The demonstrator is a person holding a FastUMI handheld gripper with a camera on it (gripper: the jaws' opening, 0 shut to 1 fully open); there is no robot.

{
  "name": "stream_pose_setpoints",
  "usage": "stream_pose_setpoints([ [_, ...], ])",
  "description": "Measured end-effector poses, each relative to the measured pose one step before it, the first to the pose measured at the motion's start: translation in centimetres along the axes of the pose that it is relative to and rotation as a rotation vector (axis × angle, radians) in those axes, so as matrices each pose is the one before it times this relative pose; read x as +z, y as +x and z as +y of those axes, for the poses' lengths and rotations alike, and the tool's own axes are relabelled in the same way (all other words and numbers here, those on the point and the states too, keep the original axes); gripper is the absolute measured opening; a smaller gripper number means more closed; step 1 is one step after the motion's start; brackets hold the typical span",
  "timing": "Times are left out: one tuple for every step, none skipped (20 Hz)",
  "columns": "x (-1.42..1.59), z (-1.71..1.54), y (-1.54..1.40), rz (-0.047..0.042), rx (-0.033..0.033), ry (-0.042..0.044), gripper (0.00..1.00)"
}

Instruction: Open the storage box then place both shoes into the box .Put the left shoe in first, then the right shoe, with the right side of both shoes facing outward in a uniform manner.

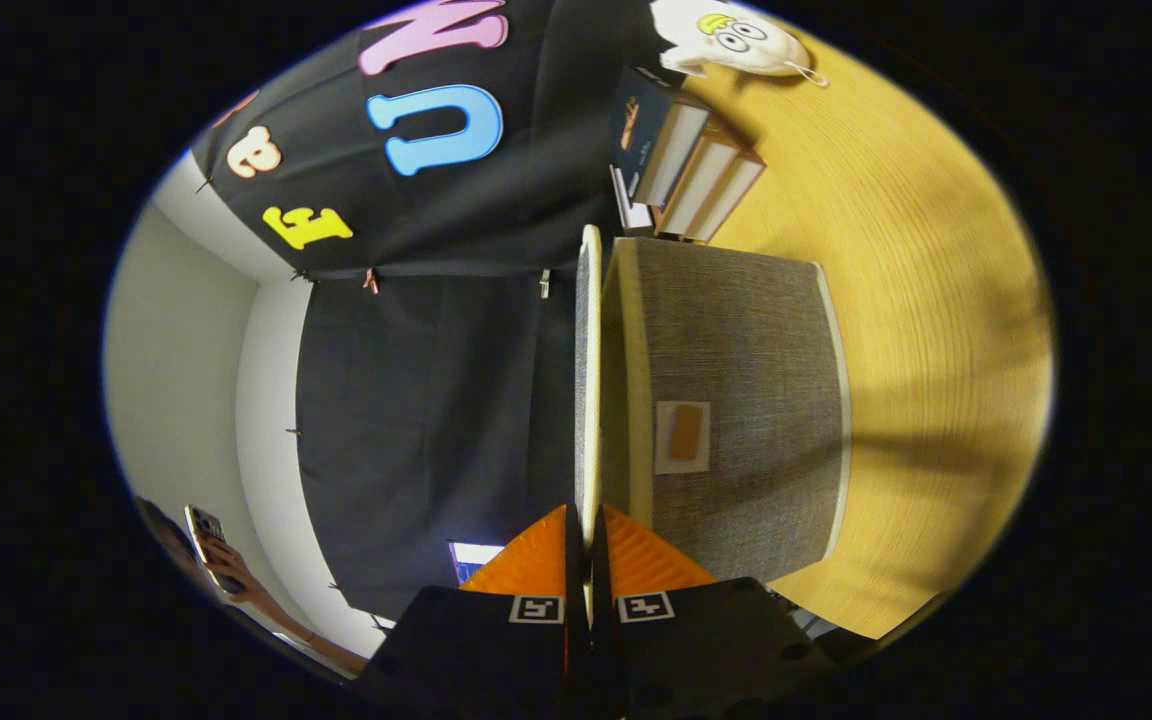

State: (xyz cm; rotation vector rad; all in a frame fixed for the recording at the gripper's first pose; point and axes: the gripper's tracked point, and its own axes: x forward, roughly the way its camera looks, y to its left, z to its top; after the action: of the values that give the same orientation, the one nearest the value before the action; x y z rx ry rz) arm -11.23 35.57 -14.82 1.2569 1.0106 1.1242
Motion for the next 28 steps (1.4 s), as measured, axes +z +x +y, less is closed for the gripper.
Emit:
stream_pose_setpoints([
  [0.017,1.263,0.173,-0.01151,0.00749,-0.01891,0.05],
  [0.110,1.129,0.314,-0.00944,0.00280,-0.02156,0.05],
  [0.105,1.032,0.440,-0.00908,-0.00027,-0.02935,0.05],
  [0.125,1.127,0.620,-0.00472,0.00006,-0.03345,0.05],
  [-0.059,1.087,0.612,-0.00064,-0.00571,-0.03476,0.05],
  [-0.079,0.836,0.942,0.00514,-0.01310,-0.03772,0.05],
  [-0.272,0.907,0.824,0.00990,-0.01334,-0.04104,0.06],
  [-0.068,0.842,1.021,0.01249,-0.01153,-0.03823,0.06],
  [0.027,1.149,0.981,0.00955,-0.00727,-0.03546,0.07],
  [0.051,1.105,1.161,0.00773,-0.00407,-0.03424,0.07],
  [-0.099,0.923,1.139,0.00413,-0.00608,-0.03363,0.08],
  [-0.095,0.684,1.199,0.00480,-0.00935,-0.03126,0.08],
  [-0.329,0.635,1.310,0.00248,-0.00692,-0.02225,0.09],
  [-0.016,0.583,1.125,-0.00460,0.00110,-0.01061,0.09],
  [-0.057,0.715,1.214,-0.00129,0.00506,-0.00218,0.09],
  [-0.139,0.553,1.108,-0.00022,0.00275,-0.00036,0.09],
  [-0.005,0.388,0.917,-0.00362,-0.00011,-0.00553,0.09],
  [-0.250,0.416,1.334,0.00497,0.00049,-0.00615,0.11],
  [-0.335,0.158,0.824,0.00792,-0.00105,-0.00566,0.11],
  [-0.203,0.330,0.867,0.00605,-0.00054,-0.00375,0.11],
  [-0.083,0.263,0.701,0.00309,-0.00180,-0.00456,0.13],
  [-0.189,0.221,1.103,0.00758,-0.00202,-0.00011,0.13],
  [0.077,0.049,0.257,0.00128,-0.00646,-0.00855,0.13],
  [-0.078,-0.130,1.153,0.00320,-0.00648,-0.00872,0.17],
  [0.018,0.097,0.280,0.00148,-0.00045,-0.00460,0.18],
  [0.111,-0.029,0.593,0.00053,-0.00266,0.00117,0.26],
  [-0.089,-0.150,0.401,0.00706,-0.00494,0.00523,0.34],
  [-0.060,-0.252,0.342,0.00939,-0.00535,0.00460,0.46],
])
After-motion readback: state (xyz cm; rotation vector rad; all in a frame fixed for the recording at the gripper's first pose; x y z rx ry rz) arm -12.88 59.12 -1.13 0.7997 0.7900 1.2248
